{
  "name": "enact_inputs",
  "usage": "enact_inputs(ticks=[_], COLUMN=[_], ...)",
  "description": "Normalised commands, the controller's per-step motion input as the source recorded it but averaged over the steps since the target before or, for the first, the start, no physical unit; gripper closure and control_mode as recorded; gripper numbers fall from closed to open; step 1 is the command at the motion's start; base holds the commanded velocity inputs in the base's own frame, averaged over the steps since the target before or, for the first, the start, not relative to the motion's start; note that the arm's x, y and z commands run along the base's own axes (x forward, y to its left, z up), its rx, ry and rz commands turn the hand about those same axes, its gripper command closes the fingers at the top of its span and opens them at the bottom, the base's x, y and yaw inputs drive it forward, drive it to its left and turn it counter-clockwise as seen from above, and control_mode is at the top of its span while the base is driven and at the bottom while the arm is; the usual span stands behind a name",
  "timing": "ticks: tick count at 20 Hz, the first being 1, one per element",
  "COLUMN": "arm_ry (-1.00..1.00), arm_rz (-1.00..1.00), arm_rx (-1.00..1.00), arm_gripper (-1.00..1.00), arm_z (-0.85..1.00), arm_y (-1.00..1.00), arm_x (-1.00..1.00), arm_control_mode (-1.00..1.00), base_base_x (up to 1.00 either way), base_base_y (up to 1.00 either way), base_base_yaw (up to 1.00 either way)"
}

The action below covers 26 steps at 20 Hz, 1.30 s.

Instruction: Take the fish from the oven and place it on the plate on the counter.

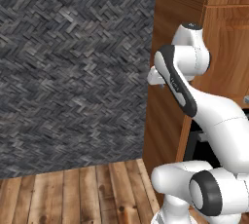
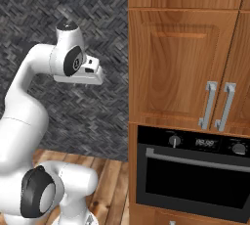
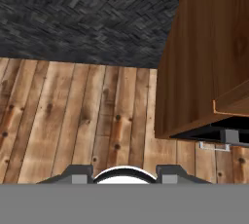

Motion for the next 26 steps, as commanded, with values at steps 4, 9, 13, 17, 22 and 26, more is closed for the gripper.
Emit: enact_inputs(ticks=[4, 9, 13, 17, 22, 26], arm_ry=[0.01, -0.20, -0.05, 0.00, -0.11, -0.18], arm_rz=[0.00, -0.15, -0.48, -0.66, -0.41, -0.47], arm_rx=[0.00, 0.03, 0.09, 0.08, 0.05, 0.11], arm_gripper=[-1.00, -1.00, -1.00, -1.00, -1.00, -1.00], arm_z=[-0.04, -0.02, -0.25, -0.38, -0.36, -0.33], arm_y=[-0.24, -0.85, -0.44, -0.18, 0.02, -0.50], arm_x=[-0.06, -0.39, -0.33, 0.00, 0.05, 0.12], arm_control_mode=[-1.00, -1.00, -1.00, -1.00, -1.00, -1.00], base_base_x=[0.00, 0.00, 0.00, 0.00, 0.00, 0.00], base_base_y=[0.00, 0.00, 0.00, 0.00, 0.00, 0.00], base_base_yaw=[0.00, 0.00, 0.00, 0.00, 0.00, 0.00])
